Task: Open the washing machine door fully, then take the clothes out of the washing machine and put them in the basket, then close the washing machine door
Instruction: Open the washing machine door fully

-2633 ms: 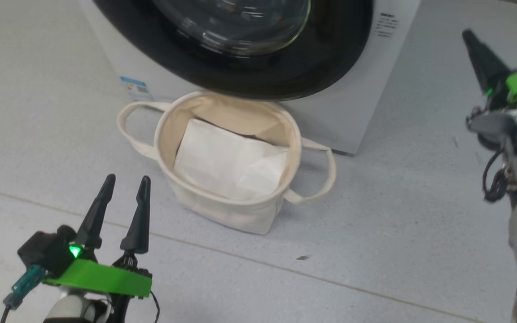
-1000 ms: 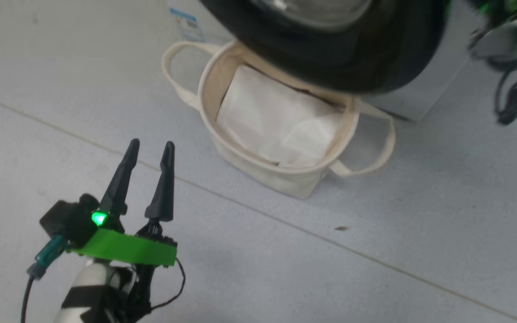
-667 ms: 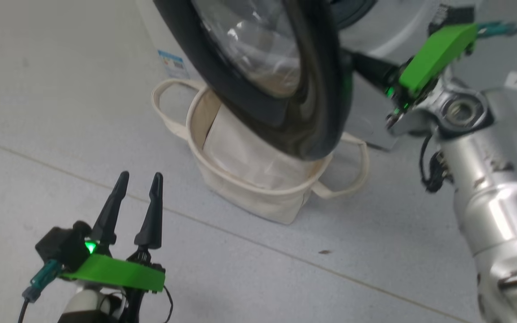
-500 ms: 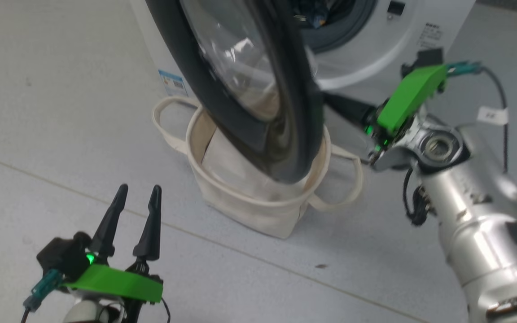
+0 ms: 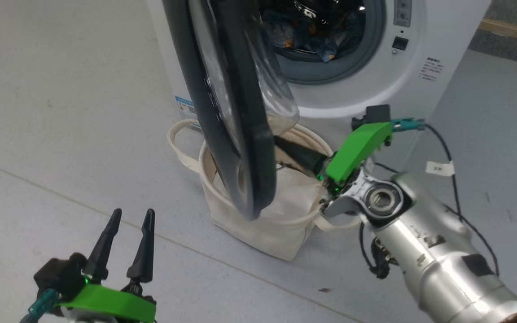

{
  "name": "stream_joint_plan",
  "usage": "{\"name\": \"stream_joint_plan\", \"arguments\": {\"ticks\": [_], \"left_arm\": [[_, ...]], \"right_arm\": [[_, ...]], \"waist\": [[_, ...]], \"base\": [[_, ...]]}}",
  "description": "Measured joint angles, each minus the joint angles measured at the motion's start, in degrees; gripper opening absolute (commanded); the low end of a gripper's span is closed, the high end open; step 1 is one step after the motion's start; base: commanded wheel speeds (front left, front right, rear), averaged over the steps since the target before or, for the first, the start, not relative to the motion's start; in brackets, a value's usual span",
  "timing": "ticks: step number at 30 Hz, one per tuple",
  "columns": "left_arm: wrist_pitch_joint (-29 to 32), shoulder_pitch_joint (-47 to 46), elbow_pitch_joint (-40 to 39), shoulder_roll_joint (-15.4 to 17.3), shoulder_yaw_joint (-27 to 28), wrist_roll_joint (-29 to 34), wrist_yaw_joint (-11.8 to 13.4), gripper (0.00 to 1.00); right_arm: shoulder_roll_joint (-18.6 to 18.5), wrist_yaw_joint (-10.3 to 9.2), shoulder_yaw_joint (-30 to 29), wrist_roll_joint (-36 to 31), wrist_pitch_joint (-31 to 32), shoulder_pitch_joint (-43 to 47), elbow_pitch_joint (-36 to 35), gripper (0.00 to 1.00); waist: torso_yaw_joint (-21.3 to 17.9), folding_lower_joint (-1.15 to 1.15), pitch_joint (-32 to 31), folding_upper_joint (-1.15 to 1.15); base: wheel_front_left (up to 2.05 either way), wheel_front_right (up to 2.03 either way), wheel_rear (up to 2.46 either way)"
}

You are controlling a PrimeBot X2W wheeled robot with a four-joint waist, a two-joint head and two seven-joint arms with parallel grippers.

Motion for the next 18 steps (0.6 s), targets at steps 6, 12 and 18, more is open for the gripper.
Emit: {"name": "stream_joint_plan", "arguments": {"ticks": [6, 12, 18], "left_arm": [[-0.01, 0.01, 0.31, 0.00, -0.14, 0.00, 0.00, 1.00], [0.00, -0.29, 0.52, 0.00, -0.53, -0.03, 0.00, 1.00], [-0.01, -1.50, 0.99, 0.00, -0.94, -0.09, 0.00, 1.00]], "right_arm": [[0.14, 0.00, 9.45, 5.98, -5.10, -0.19, -1.18, 0.00], [0.10, 0.01, 19.46, 12.90, -11.02, -2.67, -2.50, 0.00], [0.13, 0.01, 28.06, 18.81, -17.60, -5.52, -5.15, 0.00]], "waist": [[1.15, 0.00, -0.31, 0.00], [1.62, 0.00, 0.79, 0.00], [2.20, 0.00, 1.44, 0.00]], "base": [[0.00, 0.00, 0.00], [0.00, 0.00, 0.00], [0.00, 0.00, 0.00]]}}
